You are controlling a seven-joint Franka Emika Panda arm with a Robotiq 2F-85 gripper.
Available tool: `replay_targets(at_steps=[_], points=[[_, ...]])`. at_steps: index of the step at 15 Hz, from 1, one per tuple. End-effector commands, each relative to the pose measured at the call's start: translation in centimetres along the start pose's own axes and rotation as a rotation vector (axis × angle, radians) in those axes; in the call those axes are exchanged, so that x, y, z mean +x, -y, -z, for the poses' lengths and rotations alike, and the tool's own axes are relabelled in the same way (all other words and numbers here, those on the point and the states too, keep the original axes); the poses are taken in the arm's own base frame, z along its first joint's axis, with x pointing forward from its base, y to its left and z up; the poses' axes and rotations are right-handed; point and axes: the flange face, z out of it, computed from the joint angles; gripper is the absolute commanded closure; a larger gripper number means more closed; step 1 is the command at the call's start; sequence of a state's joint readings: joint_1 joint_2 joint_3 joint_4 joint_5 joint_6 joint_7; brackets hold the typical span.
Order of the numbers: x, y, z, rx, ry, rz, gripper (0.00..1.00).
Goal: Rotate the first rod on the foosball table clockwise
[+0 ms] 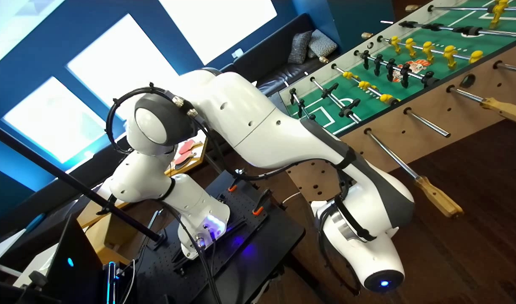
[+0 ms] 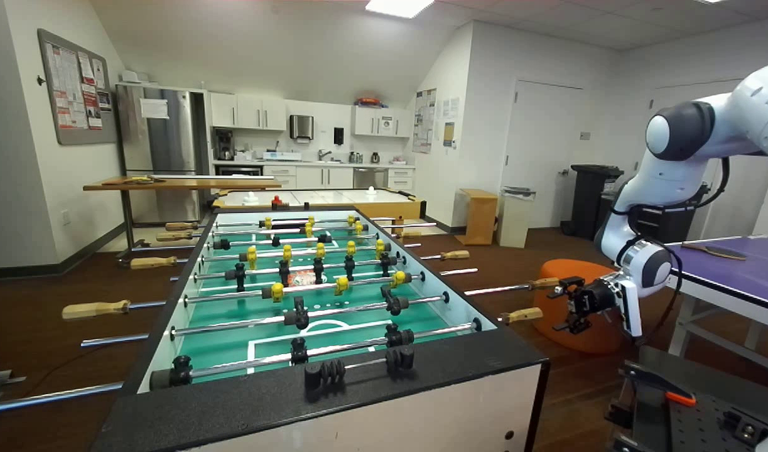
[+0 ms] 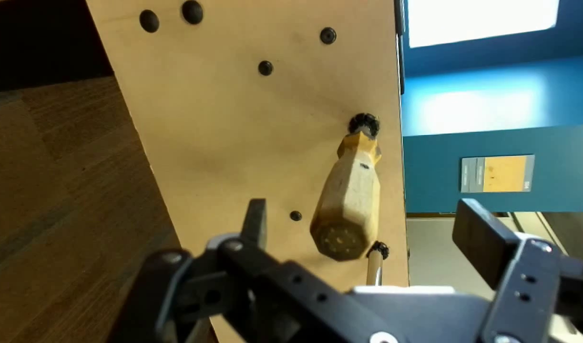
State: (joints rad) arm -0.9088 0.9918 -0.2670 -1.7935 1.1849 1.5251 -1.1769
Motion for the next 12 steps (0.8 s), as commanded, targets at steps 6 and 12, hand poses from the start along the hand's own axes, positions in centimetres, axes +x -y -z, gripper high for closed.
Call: replay_targets(at_steps=[6,12], points=[[1.2,-3.6,-2.0,0.149,-0.116,-0.02,0.0],[1.4,-4.0,-2.5,0.211,-0.098,-0.031,0.0]])
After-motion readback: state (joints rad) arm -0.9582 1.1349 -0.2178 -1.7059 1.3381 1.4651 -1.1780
